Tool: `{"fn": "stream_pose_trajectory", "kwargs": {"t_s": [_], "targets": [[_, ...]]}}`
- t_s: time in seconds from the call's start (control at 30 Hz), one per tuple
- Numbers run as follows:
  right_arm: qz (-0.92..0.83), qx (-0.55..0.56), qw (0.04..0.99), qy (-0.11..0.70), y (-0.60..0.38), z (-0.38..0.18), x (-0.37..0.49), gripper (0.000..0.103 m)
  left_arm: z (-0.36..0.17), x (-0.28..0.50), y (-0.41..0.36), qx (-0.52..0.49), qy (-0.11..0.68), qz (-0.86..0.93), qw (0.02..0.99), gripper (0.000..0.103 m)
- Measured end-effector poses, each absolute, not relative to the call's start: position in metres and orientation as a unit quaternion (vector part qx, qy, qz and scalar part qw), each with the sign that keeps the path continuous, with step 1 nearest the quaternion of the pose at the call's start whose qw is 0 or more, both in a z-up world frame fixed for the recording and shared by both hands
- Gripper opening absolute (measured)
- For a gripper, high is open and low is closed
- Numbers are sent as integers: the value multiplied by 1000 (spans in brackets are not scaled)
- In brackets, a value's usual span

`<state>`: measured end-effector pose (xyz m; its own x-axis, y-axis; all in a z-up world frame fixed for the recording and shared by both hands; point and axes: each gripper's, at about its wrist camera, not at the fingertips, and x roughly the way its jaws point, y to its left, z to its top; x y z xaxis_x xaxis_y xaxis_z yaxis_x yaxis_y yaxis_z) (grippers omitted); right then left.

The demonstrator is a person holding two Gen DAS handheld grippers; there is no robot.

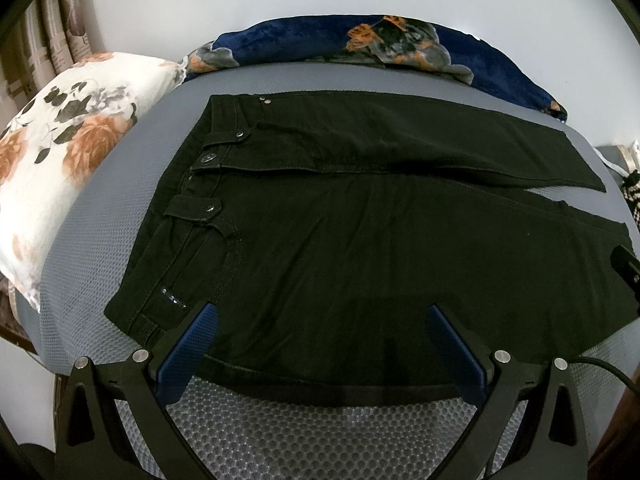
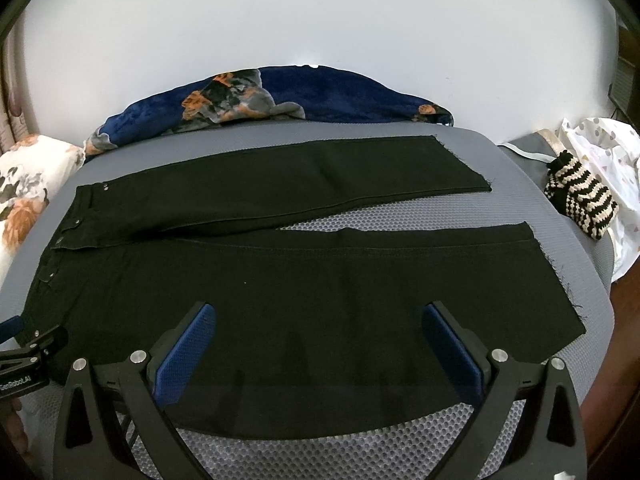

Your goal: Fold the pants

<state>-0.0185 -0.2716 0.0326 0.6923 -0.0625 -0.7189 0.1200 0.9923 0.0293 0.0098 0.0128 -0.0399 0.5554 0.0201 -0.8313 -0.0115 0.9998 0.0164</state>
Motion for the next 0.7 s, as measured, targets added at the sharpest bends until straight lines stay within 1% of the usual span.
{"fn": "stream_pose_trajectory", "kwargs": {"t_s": [0.7], "targets": [[-49,52,919,388,-276,27,-16,103,-42,14,19,-5,472,9,881,102]]}}
